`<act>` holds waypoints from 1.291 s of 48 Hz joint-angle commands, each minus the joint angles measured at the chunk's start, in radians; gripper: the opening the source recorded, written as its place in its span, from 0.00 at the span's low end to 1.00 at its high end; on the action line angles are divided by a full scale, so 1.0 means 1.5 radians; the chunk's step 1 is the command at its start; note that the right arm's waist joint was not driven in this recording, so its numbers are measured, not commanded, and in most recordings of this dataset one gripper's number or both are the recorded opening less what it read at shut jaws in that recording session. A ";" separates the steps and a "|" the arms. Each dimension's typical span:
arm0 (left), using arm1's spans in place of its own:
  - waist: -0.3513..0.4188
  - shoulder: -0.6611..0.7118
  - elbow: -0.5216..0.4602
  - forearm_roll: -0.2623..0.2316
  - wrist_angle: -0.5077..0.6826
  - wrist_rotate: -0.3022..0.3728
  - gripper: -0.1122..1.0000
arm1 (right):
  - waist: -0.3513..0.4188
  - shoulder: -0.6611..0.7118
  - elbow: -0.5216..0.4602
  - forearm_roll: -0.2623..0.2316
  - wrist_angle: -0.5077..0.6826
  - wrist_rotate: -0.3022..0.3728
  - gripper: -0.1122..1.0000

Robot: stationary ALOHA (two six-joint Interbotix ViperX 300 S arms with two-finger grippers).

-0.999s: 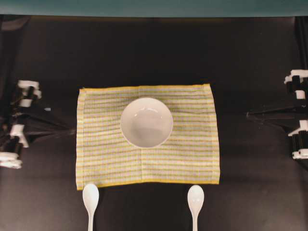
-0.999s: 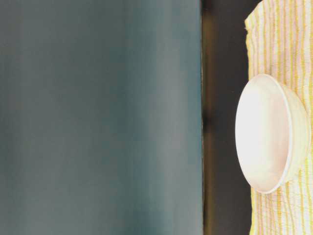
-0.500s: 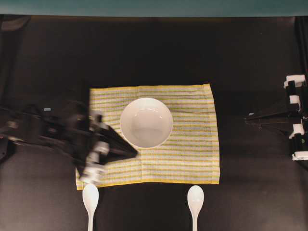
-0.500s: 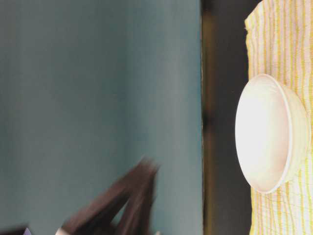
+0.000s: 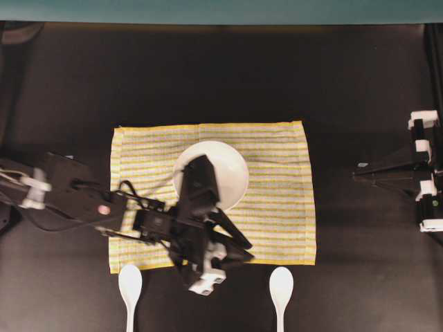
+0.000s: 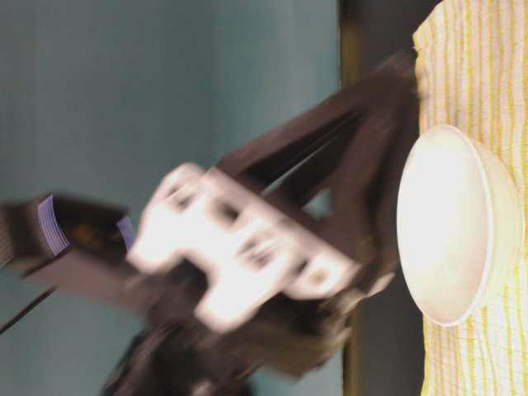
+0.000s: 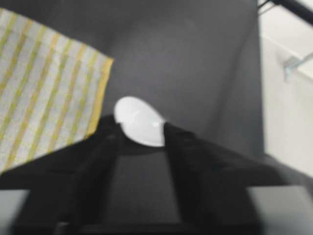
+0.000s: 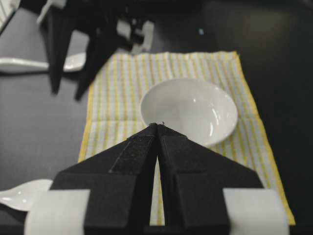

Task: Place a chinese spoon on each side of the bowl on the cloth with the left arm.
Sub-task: 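Lower the left gripper and grasp the right white spoon's handle, then lift the spoon and carry it over the cloth to the bowl's right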

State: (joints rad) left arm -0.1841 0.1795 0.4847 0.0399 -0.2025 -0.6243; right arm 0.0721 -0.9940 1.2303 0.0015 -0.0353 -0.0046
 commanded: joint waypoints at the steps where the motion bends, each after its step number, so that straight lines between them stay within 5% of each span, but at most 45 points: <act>1: 0.001 0.039 -0.030 0.001 -0.002 -0.001 0.50 | 0.000 0.003 -0.003 0.001 -0.004 -0.004 0.10; 8: -0.001 0.104 -0.059 0.002 -0.012 -0.002 0.77 | 0.000 0.001 -0.002 0.001 -0.004 -0.005 0.10; 14: -0.007 0.153 -0.094 0.002 -0.024 -0.003 0.85 | 0.000 0.001 -0.002 0.001 -0.004 -0.005 0.10; 52: -0.011 0.221 -0.178 0.002 0.014 -0.002 0.75 | 0.000 0.001 0.005 0.001 -0.012 -0.005 0.10; 56: -0.013 0.223 -0.185 0.001 0.020 -0.002 0.68 | 0.000 0.001 0.007 0.000 -0.011 -0.005 0.10; 62: -0.014 0.221 -0.185 0.002 0.039 -0.002 0.44 | 0.000 0.001 0.009 0.001 -0.010 -0.004 0.10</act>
State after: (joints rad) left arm -0.2040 0.5200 0.2209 0.0399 -0.1549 -0.6274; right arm 0.0721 -0.9971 1.2471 0.0015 -0.0445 -0.0061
